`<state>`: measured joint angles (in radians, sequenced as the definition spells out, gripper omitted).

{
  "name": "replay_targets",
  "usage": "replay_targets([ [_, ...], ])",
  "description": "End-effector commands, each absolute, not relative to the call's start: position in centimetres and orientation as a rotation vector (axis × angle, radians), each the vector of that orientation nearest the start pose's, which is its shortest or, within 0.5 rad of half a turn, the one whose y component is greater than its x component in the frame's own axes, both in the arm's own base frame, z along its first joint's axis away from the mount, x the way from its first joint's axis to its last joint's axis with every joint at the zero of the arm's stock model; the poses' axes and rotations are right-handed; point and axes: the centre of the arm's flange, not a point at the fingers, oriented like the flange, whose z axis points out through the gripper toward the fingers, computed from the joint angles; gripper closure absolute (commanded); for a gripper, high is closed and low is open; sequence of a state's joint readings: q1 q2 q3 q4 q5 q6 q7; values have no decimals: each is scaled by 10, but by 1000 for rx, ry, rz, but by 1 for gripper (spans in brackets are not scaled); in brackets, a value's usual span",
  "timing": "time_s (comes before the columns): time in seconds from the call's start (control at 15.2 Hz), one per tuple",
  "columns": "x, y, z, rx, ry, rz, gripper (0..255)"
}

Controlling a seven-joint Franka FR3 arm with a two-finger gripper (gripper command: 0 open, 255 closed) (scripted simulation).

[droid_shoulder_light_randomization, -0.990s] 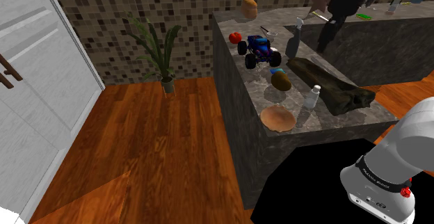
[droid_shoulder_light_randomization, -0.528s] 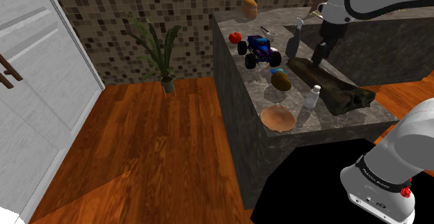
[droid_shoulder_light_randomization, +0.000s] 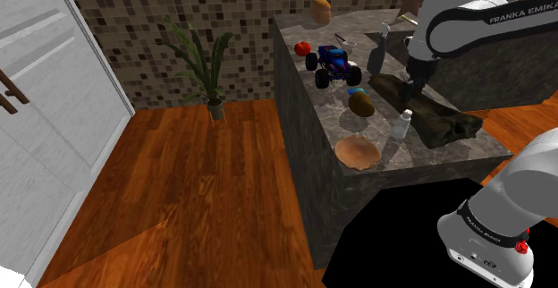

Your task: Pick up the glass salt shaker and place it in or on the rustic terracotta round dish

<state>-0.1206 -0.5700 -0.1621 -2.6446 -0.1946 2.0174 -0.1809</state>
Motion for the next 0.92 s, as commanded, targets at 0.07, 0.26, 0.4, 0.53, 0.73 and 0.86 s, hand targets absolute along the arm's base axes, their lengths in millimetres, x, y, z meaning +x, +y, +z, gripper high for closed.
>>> replay_targets([
  [0.07,342,-114,398,-3208,-18,128,0],
  [0.26,341,-115,382,-3208,-18,128,0],
  [0.4,340,-116,369,-3208,-18,128,0],
  [0.53,340,-116,369,-3208,-18,128,0],
  [0.73,340,-116,369,-3208,-18,128,0],
  [0.86,340,-116,369,-3208,-18,128,0],
])
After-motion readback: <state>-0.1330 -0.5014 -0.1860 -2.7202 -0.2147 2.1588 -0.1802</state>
